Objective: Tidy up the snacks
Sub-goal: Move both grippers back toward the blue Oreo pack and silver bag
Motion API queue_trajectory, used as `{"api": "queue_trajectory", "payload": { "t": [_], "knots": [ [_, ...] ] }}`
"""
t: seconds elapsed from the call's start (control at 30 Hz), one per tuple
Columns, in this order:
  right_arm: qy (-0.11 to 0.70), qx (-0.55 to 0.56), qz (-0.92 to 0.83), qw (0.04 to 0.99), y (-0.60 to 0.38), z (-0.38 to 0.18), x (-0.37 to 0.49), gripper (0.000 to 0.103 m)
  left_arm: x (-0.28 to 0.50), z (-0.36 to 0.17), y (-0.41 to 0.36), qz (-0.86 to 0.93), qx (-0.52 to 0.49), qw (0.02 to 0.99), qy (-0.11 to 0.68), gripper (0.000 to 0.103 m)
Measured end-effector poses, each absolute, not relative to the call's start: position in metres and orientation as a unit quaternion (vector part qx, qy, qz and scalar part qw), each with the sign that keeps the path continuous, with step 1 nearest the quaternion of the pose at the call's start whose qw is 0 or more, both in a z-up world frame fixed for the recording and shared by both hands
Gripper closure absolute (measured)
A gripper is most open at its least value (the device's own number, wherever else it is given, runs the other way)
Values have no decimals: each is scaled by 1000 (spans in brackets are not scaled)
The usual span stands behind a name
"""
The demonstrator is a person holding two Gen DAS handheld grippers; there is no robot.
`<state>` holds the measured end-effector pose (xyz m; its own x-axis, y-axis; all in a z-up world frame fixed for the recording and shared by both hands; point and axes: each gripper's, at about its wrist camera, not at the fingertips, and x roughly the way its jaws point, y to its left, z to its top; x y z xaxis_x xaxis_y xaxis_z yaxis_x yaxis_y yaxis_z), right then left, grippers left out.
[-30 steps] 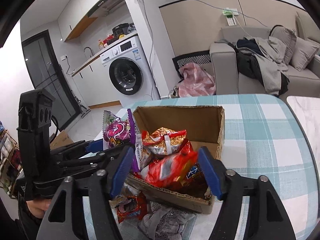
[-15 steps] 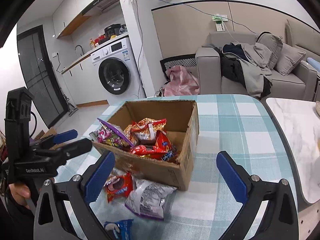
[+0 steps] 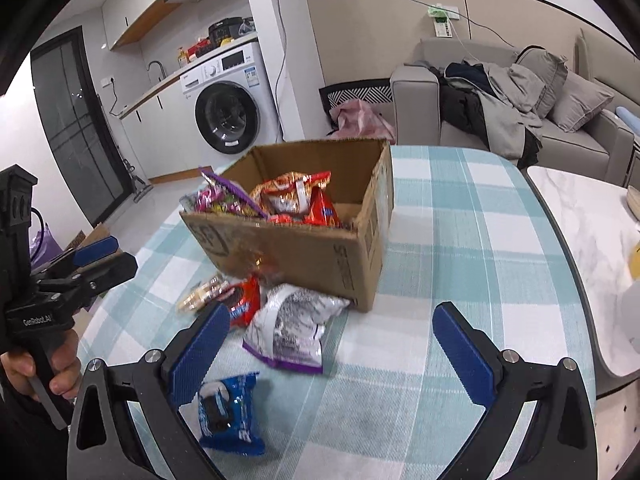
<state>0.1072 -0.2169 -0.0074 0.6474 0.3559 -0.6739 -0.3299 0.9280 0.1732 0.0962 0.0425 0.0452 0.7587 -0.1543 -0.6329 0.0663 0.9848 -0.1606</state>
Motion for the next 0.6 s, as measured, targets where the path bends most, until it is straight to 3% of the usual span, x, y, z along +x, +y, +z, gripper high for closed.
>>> {"api": "queue_trajectory", "payload": {
  "t": [0.6],
  "knots": [
    [436, 0, 205, 876, -200, -55, 89, 0, 80, -9, 28, -62, -64, 914, 396, 1]
  ]
}}
